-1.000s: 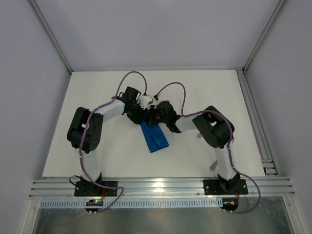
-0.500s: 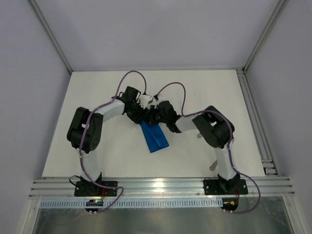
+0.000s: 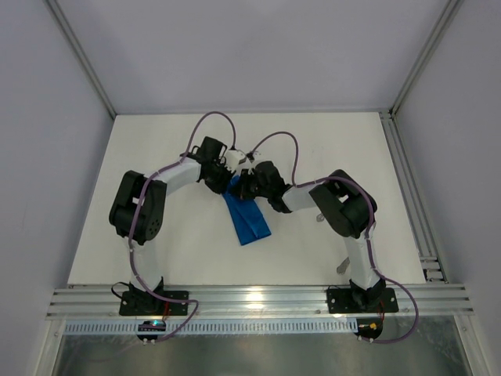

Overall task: Fold the napkin into a case and place the utensils inside
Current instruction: Stuff the top corner of the smaller-rectangle-folded napkin into the folded napkin.

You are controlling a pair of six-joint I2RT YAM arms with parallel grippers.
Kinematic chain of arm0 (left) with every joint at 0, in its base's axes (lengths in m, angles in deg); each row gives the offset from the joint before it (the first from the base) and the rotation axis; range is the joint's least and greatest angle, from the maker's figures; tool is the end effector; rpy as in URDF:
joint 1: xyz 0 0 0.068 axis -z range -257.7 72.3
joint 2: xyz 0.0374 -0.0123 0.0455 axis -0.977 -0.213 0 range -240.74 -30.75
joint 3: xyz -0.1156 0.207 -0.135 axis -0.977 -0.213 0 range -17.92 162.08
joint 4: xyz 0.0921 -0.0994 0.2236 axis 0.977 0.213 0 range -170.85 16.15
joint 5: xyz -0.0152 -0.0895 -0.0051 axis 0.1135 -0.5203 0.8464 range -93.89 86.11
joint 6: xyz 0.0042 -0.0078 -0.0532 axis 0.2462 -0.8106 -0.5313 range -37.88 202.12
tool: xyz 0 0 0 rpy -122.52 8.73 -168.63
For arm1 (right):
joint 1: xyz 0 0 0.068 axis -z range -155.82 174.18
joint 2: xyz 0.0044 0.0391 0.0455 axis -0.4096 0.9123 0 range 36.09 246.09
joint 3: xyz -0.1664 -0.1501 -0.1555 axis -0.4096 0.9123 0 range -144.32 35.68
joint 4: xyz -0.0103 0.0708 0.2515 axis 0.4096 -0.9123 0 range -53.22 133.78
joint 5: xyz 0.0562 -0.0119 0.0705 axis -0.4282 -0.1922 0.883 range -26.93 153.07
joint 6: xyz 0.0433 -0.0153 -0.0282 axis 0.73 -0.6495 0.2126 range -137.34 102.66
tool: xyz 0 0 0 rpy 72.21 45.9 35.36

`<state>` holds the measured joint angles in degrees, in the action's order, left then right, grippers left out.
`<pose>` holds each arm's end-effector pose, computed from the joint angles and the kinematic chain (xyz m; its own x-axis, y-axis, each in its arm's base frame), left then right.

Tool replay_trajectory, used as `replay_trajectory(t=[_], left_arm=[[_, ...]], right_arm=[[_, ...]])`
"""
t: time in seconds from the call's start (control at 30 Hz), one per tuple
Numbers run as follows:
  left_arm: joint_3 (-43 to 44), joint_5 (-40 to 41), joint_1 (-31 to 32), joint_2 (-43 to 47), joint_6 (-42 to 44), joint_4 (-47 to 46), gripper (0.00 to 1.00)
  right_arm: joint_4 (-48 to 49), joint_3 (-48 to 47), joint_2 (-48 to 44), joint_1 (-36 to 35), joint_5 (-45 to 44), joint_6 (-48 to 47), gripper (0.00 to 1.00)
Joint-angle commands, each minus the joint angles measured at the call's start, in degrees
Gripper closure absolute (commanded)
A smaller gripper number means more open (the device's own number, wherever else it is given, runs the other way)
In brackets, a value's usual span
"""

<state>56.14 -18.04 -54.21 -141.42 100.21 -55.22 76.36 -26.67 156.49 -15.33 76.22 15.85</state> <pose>0.3599 -0.1659 0.1665 -0.6190 0.5972 -0.5100 0.7186 0.6928 -0.0609 0.3284 0.2813 0.1183 -0.7035 0.1108 -0.7020 -0.4694 0.6691 0.5761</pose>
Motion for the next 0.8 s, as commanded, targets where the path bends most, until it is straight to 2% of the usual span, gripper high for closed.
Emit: replay_trajectory(t=[0.0, 0.17, 0.37, 0.53, 0.77], left_arm=[[1.96, -2.28, -0.11, 0.54, -0.86, -1.72, 0.92], [1.96, -4.99, -0.19, 1.42, -3.58, -3.04, 0.98], [2.75, -10.01, -1.68, 1.43, -8.23, -3.39, 0.98], [4.16, -16.43, -5.28, 0.72, -13.16, -3.13, 0.98], [5.39, -20.47, -5.47, -1.38, -13.34, -0.06, 0.98]], right_arm=[[1.43, -1.29, -1.13, -0.22, 3.45, -2.6, 0.96], [1.79, -1.81, -0.52, -0.22, 6.01, -2.78, 0.96], [3.28, -2.78, 2.2, -0.31, 8.65, 0.38, 0.96], [2.23, -2.51, 2.82, -0.22, 7.07, 1.35, 0.96], [-2.68, -6.2, 5.46, -0.22, 5.58, 3.55, 0.96]])
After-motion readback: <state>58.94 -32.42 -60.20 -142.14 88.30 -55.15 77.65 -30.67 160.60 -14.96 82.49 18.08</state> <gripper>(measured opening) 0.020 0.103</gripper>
